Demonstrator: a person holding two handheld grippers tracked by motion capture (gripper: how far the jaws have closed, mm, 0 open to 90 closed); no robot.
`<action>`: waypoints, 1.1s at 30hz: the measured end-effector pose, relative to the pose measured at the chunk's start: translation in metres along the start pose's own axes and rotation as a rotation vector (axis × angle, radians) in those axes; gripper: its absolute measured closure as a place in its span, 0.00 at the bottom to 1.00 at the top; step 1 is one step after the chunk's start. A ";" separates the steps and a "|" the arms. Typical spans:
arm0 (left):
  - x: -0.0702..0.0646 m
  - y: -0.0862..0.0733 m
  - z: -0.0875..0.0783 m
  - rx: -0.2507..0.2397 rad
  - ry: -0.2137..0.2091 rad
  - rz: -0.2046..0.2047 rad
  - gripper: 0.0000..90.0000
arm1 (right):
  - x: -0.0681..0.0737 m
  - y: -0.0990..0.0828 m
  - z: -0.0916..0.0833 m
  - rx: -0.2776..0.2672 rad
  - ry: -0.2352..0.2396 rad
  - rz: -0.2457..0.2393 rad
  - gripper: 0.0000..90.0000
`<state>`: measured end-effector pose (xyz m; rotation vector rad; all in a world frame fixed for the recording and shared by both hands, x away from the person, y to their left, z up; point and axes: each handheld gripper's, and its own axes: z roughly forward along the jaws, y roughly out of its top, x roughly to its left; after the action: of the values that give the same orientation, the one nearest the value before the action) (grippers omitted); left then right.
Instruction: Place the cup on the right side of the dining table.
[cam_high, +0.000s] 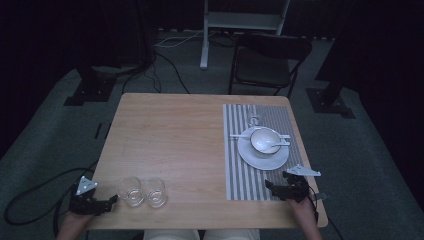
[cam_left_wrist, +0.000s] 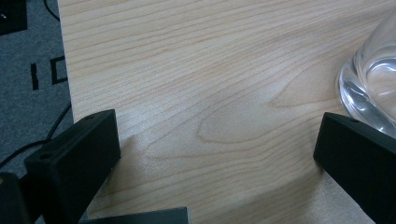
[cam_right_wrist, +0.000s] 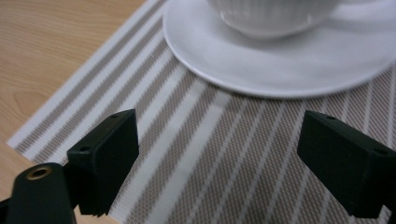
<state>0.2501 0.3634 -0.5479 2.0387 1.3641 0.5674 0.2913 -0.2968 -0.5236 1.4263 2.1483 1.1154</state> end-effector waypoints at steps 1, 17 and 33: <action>0.000 0.000 0.000 0.000 0.000 -0.001 0.01 | -0.002 -0.003 -0.001 0.003 -0.004 0.006 0.14; 0.000 0.000 0.000 -0.001 0.001 -0.002 0.01 | -0.024 -0.033 -0.022 -0.008 -0.075 0.093 0.14; 0.000 0.000 0.000 0.000 0.001 -0.001 0.01 | -0.049 -0.062 -0.044 -0.050 -0.175 0.200 0.14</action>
<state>0.2502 0.3633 -0.5479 2.0382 1.3655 0.5680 0.2461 -0.3705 -0.5497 1.6789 1.8783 1.0588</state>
